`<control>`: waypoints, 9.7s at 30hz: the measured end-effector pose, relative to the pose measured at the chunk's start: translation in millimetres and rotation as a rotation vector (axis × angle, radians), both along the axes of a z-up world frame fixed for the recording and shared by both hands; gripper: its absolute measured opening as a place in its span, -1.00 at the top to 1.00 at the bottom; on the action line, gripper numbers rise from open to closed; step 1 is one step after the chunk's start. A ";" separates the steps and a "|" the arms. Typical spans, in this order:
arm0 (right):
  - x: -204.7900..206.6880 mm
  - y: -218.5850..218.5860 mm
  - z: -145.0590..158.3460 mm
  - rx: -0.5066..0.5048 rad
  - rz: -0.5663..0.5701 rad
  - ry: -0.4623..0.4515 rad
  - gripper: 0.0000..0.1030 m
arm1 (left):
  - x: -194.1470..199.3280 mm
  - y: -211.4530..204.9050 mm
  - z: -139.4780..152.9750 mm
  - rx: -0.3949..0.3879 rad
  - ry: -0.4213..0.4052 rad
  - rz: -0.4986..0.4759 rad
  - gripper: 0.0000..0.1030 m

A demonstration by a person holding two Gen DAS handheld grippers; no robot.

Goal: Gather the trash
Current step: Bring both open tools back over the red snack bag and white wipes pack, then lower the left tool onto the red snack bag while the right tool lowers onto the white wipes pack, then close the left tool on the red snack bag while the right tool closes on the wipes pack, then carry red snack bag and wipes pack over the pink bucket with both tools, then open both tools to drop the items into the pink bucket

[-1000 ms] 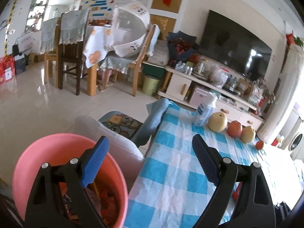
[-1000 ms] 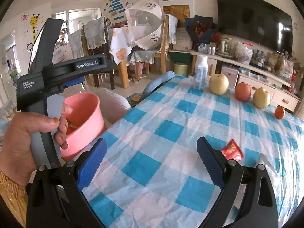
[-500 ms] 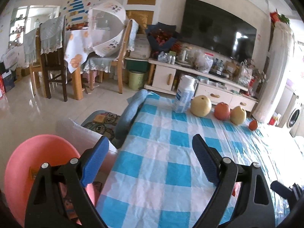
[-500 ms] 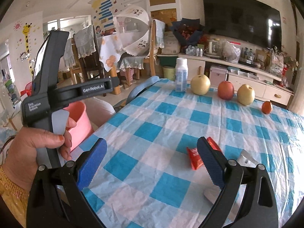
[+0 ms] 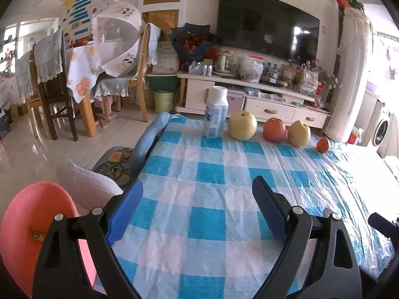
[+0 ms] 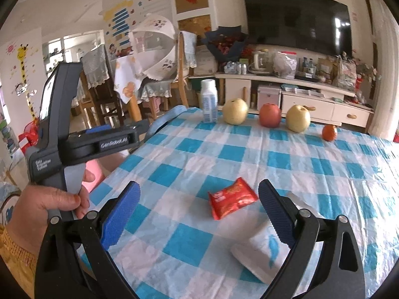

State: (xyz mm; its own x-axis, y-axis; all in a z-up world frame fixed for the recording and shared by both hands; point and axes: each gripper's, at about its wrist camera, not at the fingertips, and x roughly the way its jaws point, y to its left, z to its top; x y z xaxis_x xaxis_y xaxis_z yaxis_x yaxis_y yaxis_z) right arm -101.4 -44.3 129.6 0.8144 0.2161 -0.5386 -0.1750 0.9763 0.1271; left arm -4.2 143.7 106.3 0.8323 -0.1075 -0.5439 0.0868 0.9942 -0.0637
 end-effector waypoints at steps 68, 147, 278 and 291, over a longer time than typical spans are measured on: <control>45.9 -90.7 -94.4 -0.003 -0.188 0.366 -0.84 | 43.6 -144.6 -92.4 0.236 0.376 -0.313 -0.74; 74.6 -97.7 -88.3 -0.101 -0.050 0.282 -0.52 | 43.0 -125.6 -84.3 0.094 0.317 -0.184 0.03; 97.8 309.2 -16.7 -0.102 0.492 0.189 -0.75 | -29.3 254.2 8.0 -0.079 0.109 0.549 -0.47; 86.5 243.5 -6.0 -0.118 0.335 0.128 -0.80 | -20.5 223.2 14.0 -0.011 0.100 0.504 -0.78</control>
State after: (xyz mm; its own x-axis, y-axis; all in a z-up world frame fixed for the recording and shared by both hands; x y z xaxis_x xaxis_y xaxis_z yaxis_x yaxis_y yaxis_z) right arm -14.9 199.2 123.7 0.6336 0.3895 -0.6685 -0.4771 0.8769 0.0587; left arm -24.7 366.9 120.2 0.7260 0.2873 -0.6249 -0.4097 0.9104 -0.0574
